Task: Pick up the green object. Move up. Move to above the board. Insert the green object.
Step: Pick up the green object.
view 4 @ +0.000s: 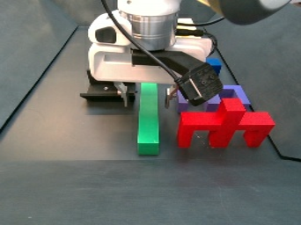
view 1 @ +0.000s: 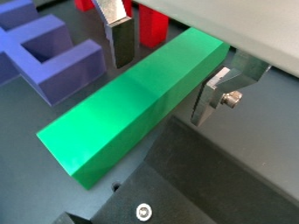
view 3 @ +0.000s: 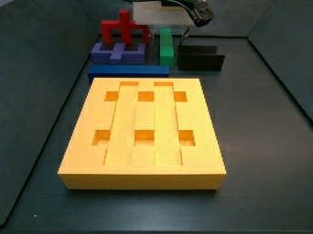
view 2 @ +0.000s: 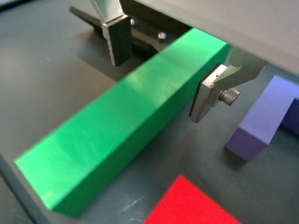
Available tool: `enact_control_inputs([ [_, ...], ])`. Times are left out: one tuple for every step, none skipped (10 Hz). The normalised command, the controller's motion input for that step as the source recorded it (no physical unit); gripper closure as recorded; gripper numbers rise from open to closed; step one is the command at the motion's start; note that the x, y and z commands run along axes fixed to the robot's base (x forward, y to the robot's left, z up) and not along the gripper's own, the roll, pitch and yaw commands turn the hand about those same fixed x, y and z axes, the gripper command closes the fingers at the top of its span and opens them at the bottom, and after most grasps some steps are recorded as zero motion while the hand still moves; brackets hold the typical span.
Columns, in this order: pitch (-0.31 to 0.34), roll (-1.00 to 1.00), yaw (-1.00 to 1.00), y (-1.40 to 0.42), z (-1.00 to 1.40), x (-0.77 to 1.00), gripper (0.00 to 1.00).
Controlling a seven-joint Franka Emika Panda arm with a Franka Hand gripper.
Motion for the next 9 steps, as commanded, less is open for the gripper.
enact_control_inputs([
  [-0.016,0.09,0.10,0.00,-0.38,0.00,0.00],
  [0.000,0.15,0.00,0.03,-0.19,0.00,0.00],
  [0.103,0.13,0.00,0.07,0.00,0.00,0.00],
  [0.106,0.11,0.00,0.04,0.00,0.00,0.00],
  [0.076,0.08,0.00,0.08,0.02,0.00,0.00],
  [0.011,0.09,0.02,0.00,0.00,0.00,0.00],
  [0.031,0.11,0.00,0.00,0.00,0.00,0.00],
  [0.000,0.00,0.00,0.00,0.00,0.00,0.00],
  [0.000,0.00,0.00,0.00,0.00,0.00,1.00],
])
